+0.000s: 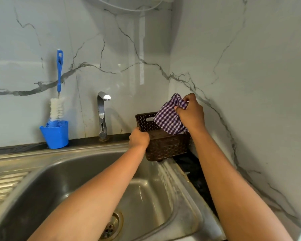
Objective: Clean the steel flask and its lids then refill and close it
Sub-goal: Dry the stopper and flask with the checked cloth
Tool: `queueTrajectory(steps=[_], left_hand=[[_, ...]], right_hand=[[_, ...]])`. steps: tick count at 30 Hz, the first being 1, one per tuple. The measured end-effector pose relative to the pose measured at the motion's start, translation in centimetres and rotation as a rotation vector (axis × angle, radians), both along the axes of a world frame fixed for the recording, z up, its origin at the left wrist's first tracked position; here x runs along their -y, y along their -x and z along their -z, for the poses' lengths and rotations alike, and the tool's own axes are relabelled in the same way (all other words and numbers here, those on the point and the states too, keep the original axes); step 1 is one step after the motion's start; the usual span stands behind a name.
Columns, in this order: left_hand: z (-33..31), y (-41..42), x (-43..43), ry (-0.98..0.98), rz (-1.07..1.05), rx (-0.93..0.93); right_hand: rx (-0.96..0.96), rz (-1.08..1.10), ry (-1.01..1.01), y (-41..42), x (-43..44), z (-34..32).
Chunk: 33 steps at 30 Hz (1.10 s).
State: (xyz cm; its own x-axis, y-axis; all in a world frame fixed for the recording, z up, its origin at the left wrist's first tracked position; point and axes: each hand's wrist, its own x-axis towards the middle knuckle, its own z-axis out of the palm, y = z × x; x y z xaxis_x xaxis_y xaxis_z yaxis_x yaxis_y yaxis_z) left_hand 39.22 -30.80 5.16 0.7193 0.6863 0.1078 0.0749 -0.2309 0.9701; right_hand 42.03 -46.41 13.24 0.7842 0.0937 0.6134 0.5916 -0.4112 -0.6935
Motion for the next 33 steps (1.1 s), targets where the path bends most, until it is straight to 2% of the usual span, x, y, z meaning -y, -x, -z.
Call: queueTrajectory(steps=[5, 12, 14, 16, 19, 22, 24, 27, 30, 33], left_hand=[[-0.9, -1.6, 0.1, -0.008, -0.032, -0.071], [-1.6, -2.9, -0.6, -0.004, -0.011, -0.116], [-1.5, -2.3, -0.5, 0.055, 0.023, -0.048], [-1.4, -0.8, -0.4, 0.053, 0.007, 0.116], [-2.3, 3.5, 0.3, 0.044, 0.114, 0.404], [-2.8, 7.2, -0.2, 0.165, 0.258, 0.469], [-2.9, 9.0, -1.1, 0.275, 0.206, 0.519], [-3.1, 11.9, -3.3, 0.379, 0.099, 0.556], [-2.7, 15.5, -5.1, 0.257, 0.071, 0.552], [-1.6, 19.3, -6.9, 0.046, -0.001, 0.531]], right_hand=[[0.035, 0.007, 0.052, -0.3, -0.1, -0.4], [-0.022, -0.076, 0.197, -0.1, -0.1, -1.4], [-0.045, -0.077, 0.256, -0.2, -0.3, -1.4], [-0.088, -0.11, 0.302, -0.1, -0.5, -1.5], [-0.218, -0.271, 0.142, 0.9, -1.3, -1.3], [-0.372, -0.424, -0.18, 3.3, -3.2, -0.7], [-0.479, -0.513, -0.339, 5.0, -4.6, 0.1], [-0.631, -0.61, -0.249, 7.4, -6.1, 0.9], [-0.838, -0.75, -0.186, 10.1, -7.5, 1.9], [-0.892, -0.865, -0.126, 13.6, -9.6, 2.8]])
